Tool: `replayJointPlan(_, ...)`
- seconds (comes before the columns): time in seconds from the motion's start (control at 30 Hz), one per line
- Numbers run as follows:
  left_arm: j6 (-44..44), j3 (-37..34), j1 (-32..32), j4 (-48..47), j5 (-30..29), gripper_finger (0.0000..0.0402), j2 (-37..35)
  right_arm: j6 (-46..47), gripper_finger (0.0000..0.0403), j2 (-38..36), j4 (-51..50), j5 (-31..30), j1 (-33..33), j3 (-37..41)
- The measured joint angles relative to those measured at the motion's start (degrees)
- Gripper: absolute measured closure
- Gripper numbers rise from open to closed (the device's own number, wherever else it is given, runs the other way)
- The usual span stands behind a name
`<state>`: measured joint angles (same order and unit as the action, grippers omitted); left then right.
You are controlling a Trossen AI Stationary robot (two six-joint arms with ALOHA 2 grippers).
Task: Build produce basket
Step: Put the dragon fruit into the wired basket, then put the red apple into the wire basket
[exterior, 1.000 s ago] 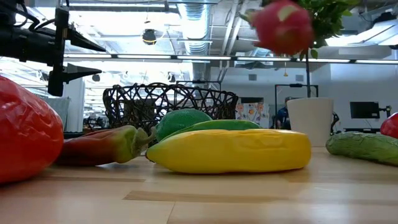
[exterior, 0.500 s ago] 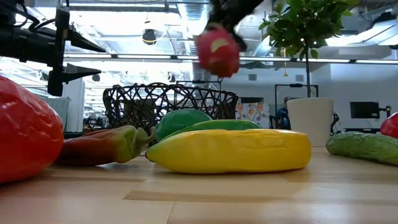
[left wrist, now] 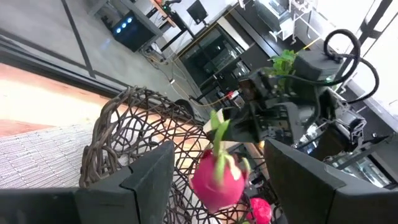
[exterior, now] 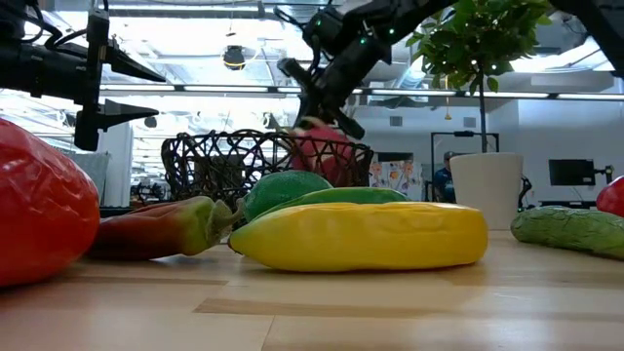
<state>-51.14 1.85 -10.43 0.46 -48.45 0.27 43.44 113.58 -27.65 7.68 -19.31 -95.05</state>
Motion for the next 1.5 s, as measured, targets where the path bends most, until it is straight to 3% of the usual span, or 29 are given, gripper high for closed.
replayJointPlan(0.53,-0.7,0.0,0.0,0.0,0.0,0.0165,0.0,-3.2,0.0368,5.8,0.4,-1.7,0.0,-0.6)
replayJointPlan(0.7,-0.8,0.0,0.0,0.0,0.0,0.0165,0.0,-6.3,0.0332,5.0,0.5,-4.9,-0.7,-0.6)
replayJointPlan(0.9,-0.8,0.0,0.0,0.0,0.0,0.0165,0.0,-7.6,0.0259,4.0,0.4,-2.6,-2.3,-0.6)
replayJointPlan(1.2,-0.8,0.0,0.0,0.0,0.0,0.0165,0.0,-7.7,0.0137,-4.1,-5.8,2.1,-2.4,-0.6)
replayJointPlan(1.33,-0.7,0.0,0.0,0.0,0.0,0.0165,0.0,-10.5,0.0125,-10.7,-13.9,7.8,0.3,-0.6)
replayJointPlan(1.5,-0.9,0.0,0.0,0.0,0.1,0.0165,0.0,-15.7,0.0125,-19.2,-30.3,7.0,6.9,-0.6)
